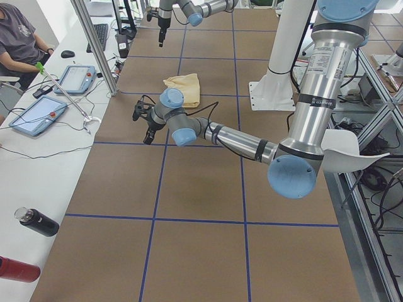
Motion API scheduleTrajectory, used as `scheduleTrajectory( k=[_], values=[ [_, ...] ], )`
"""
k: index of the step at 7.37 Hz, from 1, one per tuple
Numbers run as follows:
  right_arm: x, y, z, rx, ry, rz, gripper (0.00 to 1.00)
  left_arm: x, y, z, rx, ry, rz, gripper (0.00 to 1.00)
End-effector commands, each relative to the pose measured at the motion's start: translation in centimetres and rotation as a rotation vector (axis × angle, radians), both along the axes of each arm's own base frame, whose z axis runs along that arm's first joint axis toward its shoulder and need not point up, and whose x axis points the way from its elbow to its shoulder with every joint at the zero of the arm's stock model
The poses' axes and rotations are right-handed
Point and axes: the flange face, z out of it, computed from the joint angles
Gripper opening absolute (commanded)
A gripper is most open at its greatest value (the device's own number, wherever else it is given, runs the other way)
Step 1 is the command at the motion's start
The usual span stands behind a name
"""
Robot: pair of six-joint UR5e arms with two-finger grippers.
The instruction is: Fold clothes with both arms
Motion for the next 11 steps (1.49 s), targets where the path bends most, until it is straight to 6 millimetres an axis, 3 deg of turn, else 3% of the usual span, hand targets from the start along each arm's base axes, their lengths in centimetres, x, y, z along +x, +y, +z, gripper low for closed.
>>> scheduleTrajectory(
  k=[1,2,3,4,5,6,7,8,9,11],
  values=[
    [8.3,-1.3,6.2,0.029,0.079,-0.017,1.00,-1.4,0.3,1.4,-0.008,-0.020,-0.012,1.00],
    [12.2,-1.0,11.0,-0.032,0.143,0.012,1.00,-2.5,0.4,2.3,-0.024,-0.029,-0.026,1.00],
    [15.5,0.5,17.0,-0.096,0.257,0.062,1.00,-3.3,0.4,2.7,-0.037,-0.032,-0.033,1.00],
    [14.5,0.6,20.8,-0.158,0.300,0.037,1.00,-6.4,1.6,6.0,-0.094,-0.054,-0.074,1.00],
    [16.4,0.4,23.7,-0.205,0.311,0.048,1.00,-7.8,2.4,7.9,-0.101,-0.086,-0.070,1.00],
    [21.2,1.2,25.3,-0.217,0.245,0.002,1.00,-9.4,3.0,8.9,-0.035,-0.156,-0.028,1.00],
    [24.1,0.7,27.8,-0.220,0.231,-0.064,1.00,-12.7,4.2,11.4,-0.043,-0.235,-0.011,1.00],
    [24.3,0.7,28.3,-0.193,0.237,-0.118,1.00,-14.9,4.1,12.8,-0.032,-0.350,0.069,1.00],
    [26.5,0.8,28.1,-0.207,0.207,-0.099,1.00,-18.3,4.2,13.7,0.018,-0.455,0.138,1.00],
    [27.3,5.8,29.1,-0.190,0.069,-0.182,1.00,-25.6,4.2,14.1,0.040,-0.609,0.297,1.00]
  ],
)
